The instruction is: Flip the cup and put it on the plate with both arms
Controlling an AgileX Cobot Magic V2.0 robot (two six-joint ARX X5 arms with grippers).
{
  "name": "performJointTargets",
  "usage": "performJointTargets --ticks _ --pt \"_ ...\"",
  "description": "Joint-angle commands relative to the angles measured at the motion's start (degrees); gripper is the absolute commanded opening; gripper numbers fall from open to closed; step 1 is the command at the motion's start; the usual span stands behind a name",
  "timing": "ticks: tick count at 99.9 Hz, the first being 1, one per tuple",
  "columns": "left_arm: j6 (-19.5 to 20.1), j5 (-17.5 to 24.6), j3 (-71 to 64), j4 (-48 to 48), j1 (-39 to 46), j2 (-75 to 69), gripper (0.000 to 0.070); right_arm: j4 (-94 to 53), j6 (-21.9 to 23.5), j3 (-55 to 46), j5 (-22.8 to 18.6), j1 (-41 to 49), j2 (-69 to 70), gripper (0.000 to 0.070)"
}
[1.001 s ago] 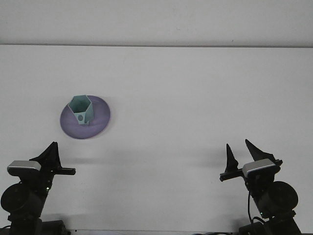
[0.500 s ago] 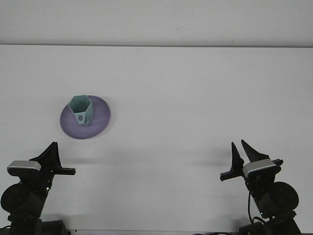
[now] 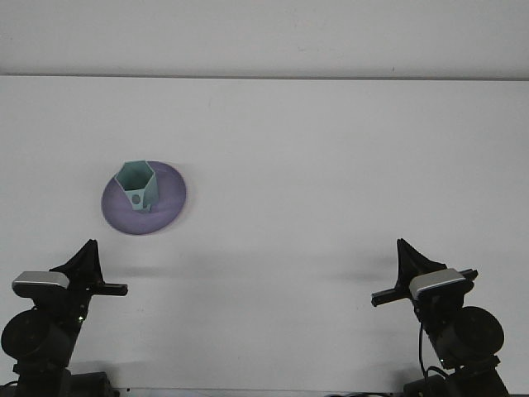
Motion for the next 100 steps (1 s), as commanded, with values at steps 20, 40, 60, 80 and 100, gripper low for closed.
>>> performJointTargets --ticks 20,40,60,80,100 --pt "-0.15 0.22 0.42 0.61 0.07 -2.21 0.0015 0.79 -0.24 0.46 0.07 0.04 0.33 0.0016" --pt "1.53 -0.24 -3.82 3.85 -3.06 -6.51 0.0014 0.79 -0.24 0.46 0.07 0.04 0.33 0.0016" --pt "5.88 -9.86 -15.76 14.29 -6.40 -10.62 0.0015 0.79 -0.24 0.46 0.07 0.04 0.33 0.0016" --pt "4.61 -10.73 -24.61 17.90 -6.43 -14.78 0.0015 0.79 -0.24 0.46 0.07 0.04 0.33 0.0016" --pt "4.87 -10.71 -24.98 16.48 -6.40 -14.69 0.0015 0.85 -0.22 0.48 0.04 0.04 0.33 0.0016"
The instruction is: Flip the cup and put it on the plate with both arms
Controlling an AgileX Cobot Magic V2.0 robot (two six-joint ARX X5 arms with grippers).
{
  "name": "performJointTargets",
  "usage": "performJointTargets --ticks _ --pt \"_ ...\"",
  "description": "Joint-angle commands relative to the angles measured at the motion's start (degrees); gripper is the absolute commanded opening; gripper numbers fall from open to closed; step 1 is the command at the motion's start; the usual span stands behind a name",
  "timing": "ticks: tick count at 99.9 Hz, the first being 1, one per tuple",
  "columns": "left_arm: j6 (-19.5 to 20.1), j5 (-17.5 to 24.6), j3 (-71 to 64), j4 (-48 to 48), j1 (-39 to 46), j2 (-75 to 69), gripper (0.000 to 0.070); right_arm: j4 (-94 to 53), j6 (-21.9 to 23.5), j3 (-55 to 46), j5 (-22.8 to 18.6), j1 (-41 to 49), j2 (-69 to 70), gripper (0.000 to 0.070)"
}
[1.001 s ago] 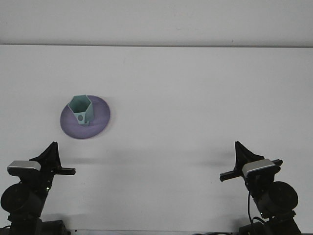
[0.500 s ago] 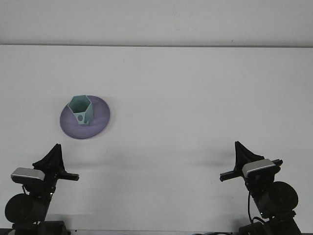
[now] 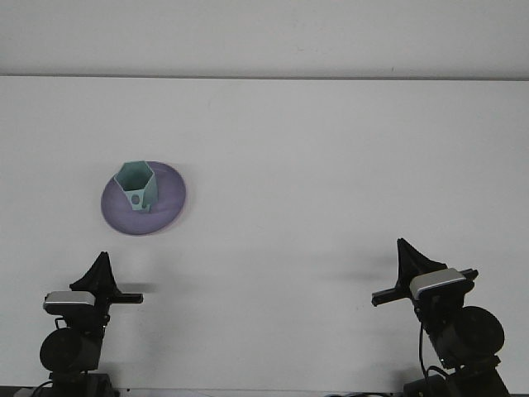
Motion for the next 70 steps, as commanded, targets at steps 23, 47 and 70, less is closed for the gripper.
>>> performJointTargets --ticks 23,47,70 --pt "0.26 -0.35 -1.07 1.40 -0.04 -0.02 0.0015 0.63 -0.22 0.48 0.02 0.04 0.33 0.0016" --pt "0.26 -0.35 -1.07 1.42 -0.04 -0.02 0.0015 0.63 -0.22 0.48 0.04 0.04 0.33 0.0016" --pt "0.26 -0.35 -1.07 1.42 -0.04 -0.02 0.0015 0.66 -0.72 0.48 0.11 0.04 0.33 0.0016"
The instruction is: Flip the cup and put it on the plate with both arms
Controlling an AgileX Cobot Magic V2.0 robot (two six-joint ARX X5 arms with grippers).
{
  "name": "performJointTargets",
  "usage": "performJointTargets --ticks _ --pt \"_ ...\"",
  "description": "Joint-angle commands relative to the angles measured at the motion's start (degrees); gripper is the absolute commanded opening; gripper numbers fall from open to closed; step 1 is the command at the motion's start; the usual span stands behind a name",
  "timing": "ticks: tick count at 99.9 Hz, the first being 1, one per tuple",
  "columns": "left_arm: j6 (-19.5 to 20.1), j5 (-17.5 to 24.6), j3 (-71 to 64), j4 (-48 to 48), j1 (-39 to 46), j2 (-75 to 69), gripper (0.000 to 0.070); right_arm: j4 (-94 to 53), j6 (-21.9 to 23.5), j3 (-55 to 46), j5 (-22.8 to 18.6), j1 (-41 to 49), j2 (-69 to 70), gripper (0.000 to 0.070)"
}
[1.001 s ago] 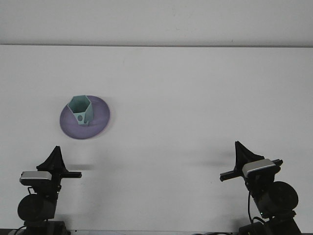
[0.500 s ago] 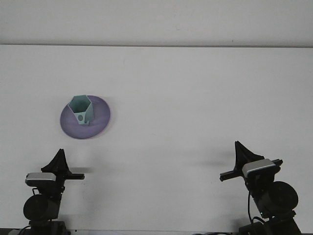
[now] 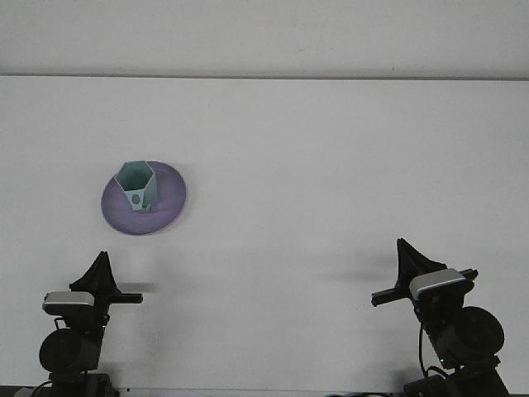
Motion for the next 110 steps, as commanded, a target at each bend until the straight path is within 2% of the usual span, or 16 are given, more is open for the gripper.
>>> performJointTargets --ticks 1,13,20,37,49,75,110 --pt "0.24 -0.35 -1.07 0.77 -0.04 -0.02 0.0015 0.63 -1.14 0.48 0.17 0.04 0.33 0.0016" --pt "0.24 -0.35 -1.07 0.77 -0.04 -0.02 0.0015 1.16 -4.96 0.00 3.43 -0.22 0.31 0.0016" --pt "0.24 -0.35 -1.07 0.77 -0.04 -0.02 0.0015 1.92 -8.63 -2.12 3.98 -1.97 -0.50 0.0016" --pt "0.24 -0.33 -1.07 0.77 -0.04 -0.02 0.0015 7.43 -12.52 -12.37 -1.92 -9.25 -8.41 0.0016" --pt "0.24 -0.33 -1.07 0.79 -0.04 -0.02 0.0015 7.80 -13.70 -18.84 -3.65 -12.24 -14.93 0.0016" --pt "0.24 -0.33 -1.07 0.79 -0.04 -0.02 0.0015 9.60 -14.34 -27.21 -3.72 -12.70 -19.54 0.0016" --pt "0.24 -0.35 -1.07 0.77 -0.04 -0.02 0.0015 10.82 -14.62 -27.19 -4.13 -12.74 -19.54 0.0016"
